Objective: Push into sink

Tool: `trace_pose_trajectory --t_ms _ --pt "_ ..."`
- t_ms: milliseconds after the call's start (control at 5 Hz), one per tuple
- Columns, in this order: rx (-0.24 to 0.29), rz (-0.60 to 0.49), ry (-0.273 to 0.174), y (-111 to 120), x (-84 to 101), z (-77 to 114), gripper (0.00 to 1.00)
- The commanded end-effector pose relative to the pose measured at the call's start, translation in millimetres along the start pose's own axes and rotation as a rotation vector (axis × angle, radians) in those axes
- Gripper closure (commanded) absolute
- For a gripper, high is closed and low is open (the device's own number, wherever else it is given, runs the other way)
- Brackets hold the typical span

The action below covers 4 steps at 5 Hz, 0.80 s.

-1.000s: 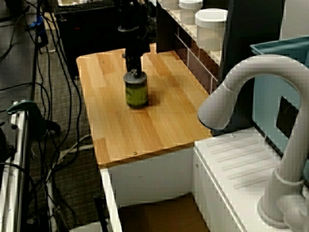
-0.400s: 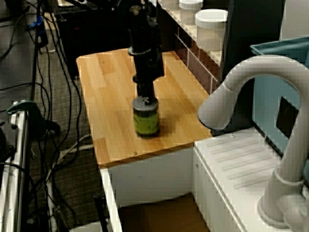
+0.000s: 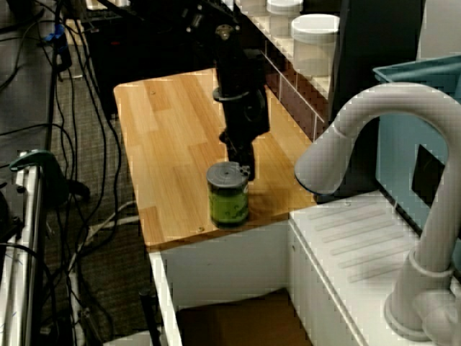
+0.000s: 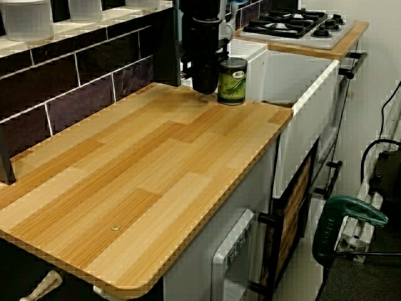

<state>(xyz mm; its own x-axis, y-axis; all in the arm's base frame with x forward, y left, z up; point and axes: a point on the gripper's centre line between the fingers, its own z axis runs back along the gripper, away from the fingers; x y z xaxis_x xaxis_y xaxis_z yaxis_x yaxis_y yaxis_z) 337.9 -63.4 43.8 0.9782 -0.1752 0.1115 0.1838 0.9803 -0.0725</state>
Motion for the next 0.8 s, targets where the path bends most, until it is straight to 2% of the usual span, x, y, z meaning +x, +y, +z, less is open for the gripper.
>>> trace_pose_trajectory --t_ms 0,200,400,600 --pt "-0.058 -0.004 0.003 -49.0 7.0 8.8 1.0" --pt "-0.122 -0.03 0.042 -69.7 9.2 12.5 1.0" --pt "-0.131 -0.011 0.048 -80.4 9.6 8.6 1.0" --pt "-0.101 -0.016 0.051 -74.7 7.0 0.2 1.0"
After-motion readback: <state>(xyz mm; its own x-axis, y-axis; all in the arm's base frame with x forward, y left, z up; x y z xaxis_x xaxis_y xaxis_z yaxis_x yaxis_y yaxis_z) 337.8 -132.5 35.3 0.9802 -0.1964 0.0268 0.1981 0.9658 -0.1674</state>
